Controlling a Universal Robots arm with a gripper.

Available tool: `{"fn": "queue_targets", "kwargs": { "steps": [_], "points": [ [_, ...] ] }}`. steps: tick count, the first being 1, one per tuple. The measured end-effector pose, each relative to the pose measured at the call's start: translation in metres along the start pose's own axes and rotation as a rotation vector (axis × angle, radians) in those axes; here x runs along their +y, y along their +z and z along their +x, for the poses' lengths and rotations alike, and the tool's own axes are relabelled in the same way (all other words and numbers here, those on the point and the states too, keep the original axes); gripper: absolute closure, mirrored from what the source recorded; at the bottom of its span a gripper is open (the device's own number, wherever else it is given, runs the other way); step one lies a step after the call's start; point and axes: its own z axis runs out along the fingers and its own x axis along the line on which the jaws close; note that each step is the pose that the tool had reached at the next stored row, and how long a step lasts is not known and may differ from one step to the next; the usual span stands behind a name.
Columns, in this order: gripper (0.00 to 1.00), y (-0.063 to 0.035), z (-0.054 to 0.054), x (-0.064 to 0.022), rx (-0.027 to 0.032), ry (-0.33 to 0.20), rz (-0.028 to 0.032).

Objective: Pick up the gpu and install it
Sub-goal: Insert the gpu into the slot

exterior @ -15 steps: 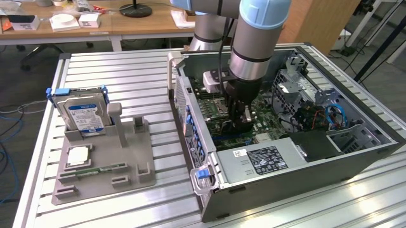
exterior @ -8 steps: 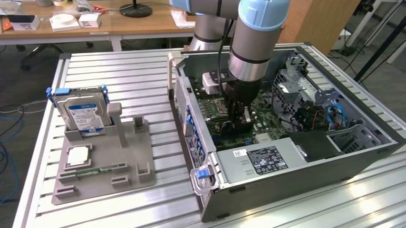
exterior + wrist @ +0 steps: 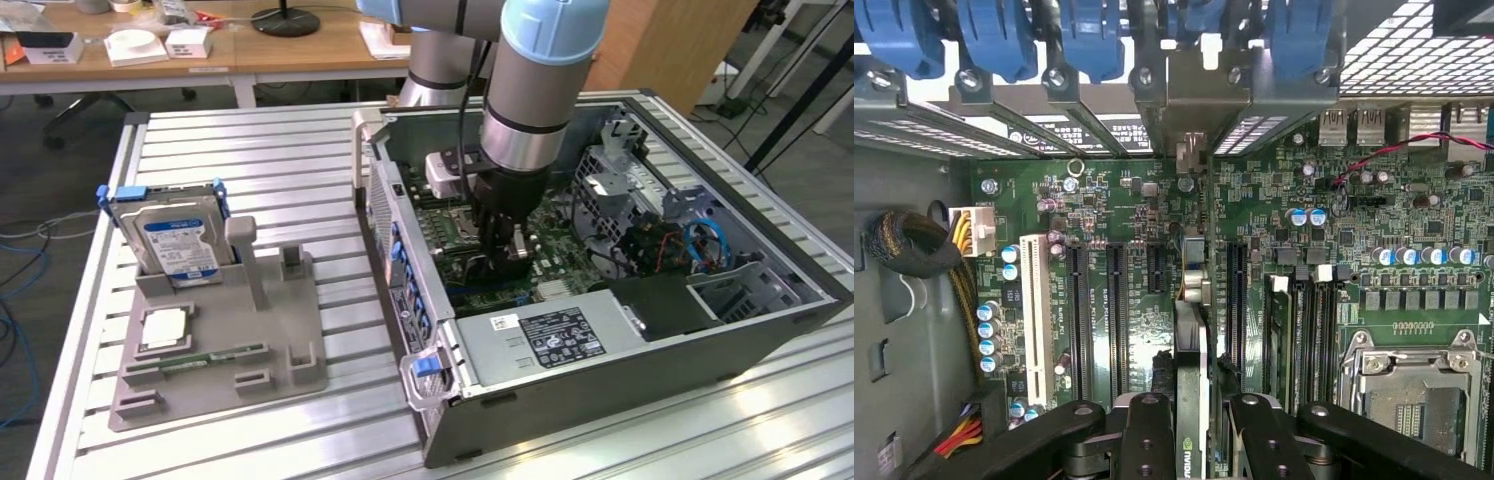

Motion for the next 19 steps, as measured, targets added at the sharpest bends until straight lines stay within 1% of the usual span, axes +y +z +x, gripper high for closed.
{"fn": "queue_targets", "kwargs": {
  "steps": [7, 11, 15, 19],
  "points": [
    [0.74, 0.0028, 0.0001, 0.0, 0.0007, 0.0, 0.0005],
    [0.74, 0.0038, 0.0, 0.0001, 0.0002, 0.0, 0.0005],
    [0.74, 0.0073, 0.0001, 0.0004, 0.0003, 0.0, -0.0003],
    [0.74, 0.0076, 0.0, 0.0003, -0.0001, 0.0, -0.0001]
  ]
}}
